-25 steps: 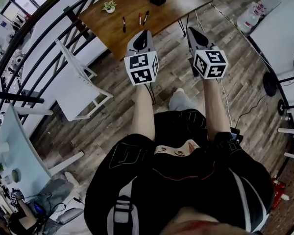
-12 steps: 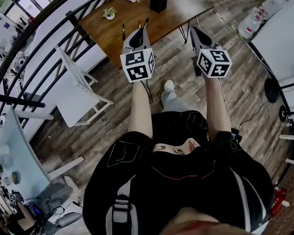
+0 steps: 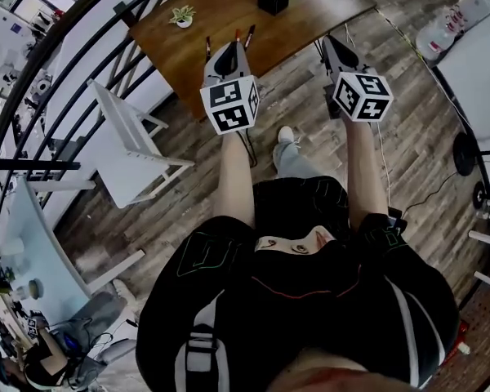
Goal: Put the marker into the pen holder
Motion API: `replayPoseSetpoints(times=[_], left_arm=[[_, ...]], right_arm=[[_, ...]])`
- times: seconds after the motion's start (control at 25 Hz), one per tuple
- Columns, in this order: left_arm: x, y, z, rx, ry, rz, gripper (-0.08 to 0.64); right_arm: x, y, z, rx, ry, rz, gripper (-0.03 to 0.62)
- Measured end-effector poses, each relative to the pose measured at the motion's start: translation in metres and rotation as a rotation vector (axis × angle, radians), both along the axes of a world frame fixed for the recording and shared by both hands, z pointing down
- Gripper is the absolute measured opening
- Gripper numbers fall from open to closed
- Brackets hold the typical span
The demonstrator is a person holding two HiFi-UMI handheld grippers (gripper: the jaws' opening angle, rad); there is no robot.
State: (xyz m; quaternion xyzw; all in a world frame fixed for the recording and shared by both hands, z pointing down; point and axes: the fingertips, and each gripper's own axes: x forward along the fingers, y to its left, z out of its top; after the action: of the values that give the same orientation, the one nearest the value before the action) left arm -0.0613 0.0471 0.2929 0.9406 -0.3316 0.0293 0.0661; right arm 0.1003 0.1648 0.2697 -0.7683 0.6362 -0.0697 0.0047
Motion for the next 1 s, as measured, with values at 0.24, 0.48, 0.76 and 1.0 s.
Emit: replayPoseSetpoints(times=[0.24, 0.48, 0.76, 1.0], left_arm=[[0.040, -0.041, 0.025, -0.054, -0.050, -0.015, 0.009], [0.083, -0.076, 0.049, -0.099, -0.119, -0.001, 0.009], [0.116, -0.115, 0.078, -0.124, -0.218, -0.014, 0.009], [0.130, -0.145, 0.103, -0.164, -0.291, -0.038, 0.009]], right_arm=[[0.039, -0.050, 0.024, -0.045, -0.042, -0.032, -0.002], [0.083, -0.088, 0.051, -0.088, -0.102, -0.042, -0.002], [0.130, -0.139, 0.081, -0.121, -0.140, -0.067, -0.002], [0.138, -0.192, 0.105, -0.152, -0.167, -0.148, -0.002]])
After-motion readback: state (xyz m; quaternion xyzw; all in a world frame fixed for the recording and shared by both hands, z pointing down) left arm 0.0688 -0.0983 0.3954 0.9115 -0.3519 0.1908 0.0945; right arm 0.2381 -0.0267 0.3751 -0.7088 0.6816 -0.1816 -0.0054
